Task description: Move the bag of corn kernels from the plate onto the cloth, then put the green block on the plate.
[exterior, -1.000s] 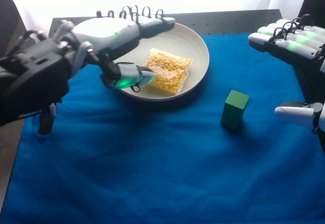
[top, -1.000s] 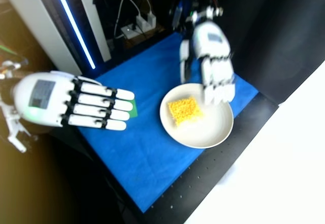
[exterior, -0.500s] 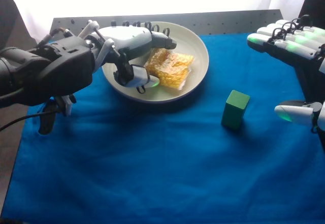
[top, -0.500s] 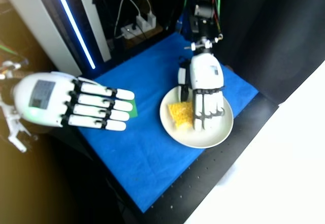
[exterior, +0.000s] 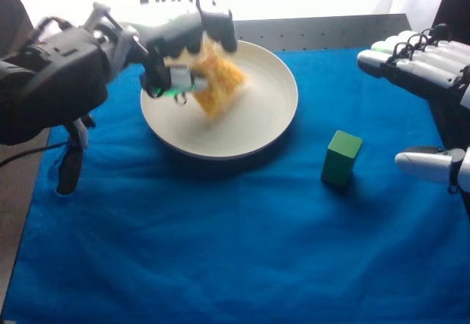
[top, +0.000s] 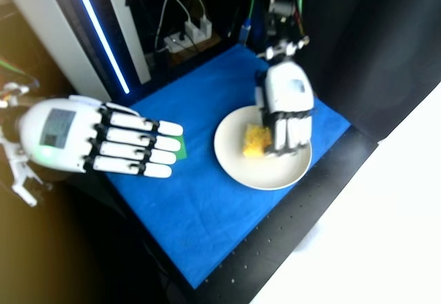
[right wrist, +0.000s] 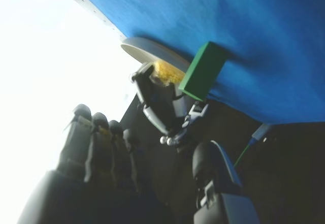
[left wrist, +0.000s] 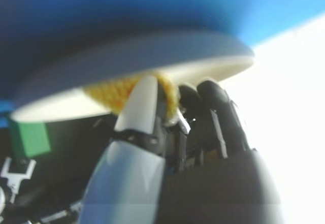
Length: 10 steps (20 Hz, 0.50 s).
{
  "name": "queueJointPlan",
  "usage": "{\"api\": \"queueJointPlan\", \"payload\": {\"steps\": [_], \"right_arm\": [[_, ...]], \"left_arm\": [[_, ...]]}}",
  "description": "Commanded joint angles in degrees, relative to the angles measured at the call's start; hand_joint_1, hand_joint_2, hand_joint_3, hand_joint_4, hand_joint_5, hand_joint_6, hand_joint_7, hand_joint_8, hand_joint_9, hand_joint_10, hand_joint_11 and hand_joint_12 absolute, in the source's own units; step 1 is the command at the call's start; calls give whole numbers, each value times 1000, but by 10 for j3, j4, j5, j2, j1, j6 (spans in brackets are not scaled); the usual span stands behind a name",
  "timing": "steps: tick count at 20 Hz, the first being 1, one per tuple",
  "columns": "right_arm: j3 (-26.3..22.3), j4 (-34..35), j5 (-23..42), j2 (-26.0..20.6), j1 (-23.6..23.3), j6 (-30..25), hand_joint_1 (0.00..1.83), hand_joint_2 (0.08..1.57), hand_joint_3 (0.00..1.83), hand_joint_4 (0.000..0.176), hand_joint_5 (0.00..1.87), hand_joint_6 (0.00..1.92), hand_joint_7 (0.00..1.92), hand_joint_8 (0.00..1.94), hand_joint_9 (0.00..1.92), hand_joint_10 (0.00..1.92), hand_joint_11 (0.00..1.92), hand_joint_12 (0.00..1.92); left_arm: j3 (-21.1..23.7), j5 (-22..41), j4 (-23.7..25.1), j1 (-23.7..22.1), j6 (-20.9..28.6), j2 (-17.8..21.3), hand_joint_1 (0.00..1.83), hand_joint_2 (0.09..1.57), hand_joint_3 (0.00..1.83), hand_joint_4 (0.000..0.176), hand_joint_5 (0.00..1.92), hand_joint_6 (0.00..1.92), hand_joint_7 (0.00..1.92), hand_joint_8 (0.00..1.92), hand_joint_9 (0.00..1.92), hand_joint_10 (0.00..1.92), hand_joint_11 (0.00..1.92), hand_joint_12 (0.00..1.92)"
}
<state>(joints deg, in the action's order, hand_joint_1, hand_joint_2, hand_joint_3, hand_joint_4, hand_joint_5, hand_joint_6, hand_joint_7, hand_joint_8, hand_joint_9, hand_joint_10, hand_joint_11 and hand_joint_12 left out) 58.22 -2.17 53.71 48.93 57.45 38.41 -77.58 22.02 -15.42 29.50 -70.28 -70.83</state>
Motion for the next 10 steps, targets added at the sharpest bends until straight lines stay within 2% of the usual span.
{"api": "queueJointPlan", "payload": {"steps": [1,2,3,4,5,6,7,8,10], "right_arm": [[1,12,69,1,-4,-3,510,1288,2,0,0,0,0,0,0,0,0,0],[1,12,69,1,-4,-3,535,1284,0,0,0,0,0,0,0,0,0,0],[0,13,69,1,-4,-3,551,1284,0,0,0,0,0,0,0,0,0,0],[-1,14,69,1,-4,-3,581,1281,0,0,0,0,0,0,0,0,0,0],[-1,15,69,1,-4,-3,591,1282,0,4,0,0,0,0,0,0,0,0],[-2,17,69,1,-4,-3,483,1296,6,0,0,0,0,0,0,0,0,0],[-3,20,69,1,-3,-3,489,1299,6,0,0,0,0,0,0,0,0,0],[-3,21,70,1,-2,-3,489,1298,5,0,0,0,0,0,0,0,0,0],[-4,23,70,1,0,-3,556,1279,0,0,0,0,0,0,0,0,0,0]], "left_arm": [[14,99,13,-9,2,13,1520,1292,1,0,161,1016,48,1059,398,1778,373,1921],[30,119,23,-8,6,27,1334,1273,0,0,149,947,79,1017,220,1685,320,1921],[57,151,46,-6,18,51,1315,1264,0,0,131,1106,96,1143,203,1692,335,1921],[80,182,62,6,37,71,1224,1283,4,0,110,1157,81,1124,238,1663,334,1921],[97,209,75,19,53,87,1177,1301,6,0,99,1129,85,1010,251,1583,287,1921],[126,246,85,42,60,111,1163,1277,0,0,167,965,156,936,300,1463,297,1881],[141,266,88,56,60,122,1196,1265,0,0,195,912,178,915,295,1415,259,1868],[151,278,92,66,60,129,1120,1286,2,0,169,831,210,776,241,1371,185,1858],[160,287,101,73,60,135,1056,1293,0,0,115,908,191,893,192,1503,124,1916]]}}
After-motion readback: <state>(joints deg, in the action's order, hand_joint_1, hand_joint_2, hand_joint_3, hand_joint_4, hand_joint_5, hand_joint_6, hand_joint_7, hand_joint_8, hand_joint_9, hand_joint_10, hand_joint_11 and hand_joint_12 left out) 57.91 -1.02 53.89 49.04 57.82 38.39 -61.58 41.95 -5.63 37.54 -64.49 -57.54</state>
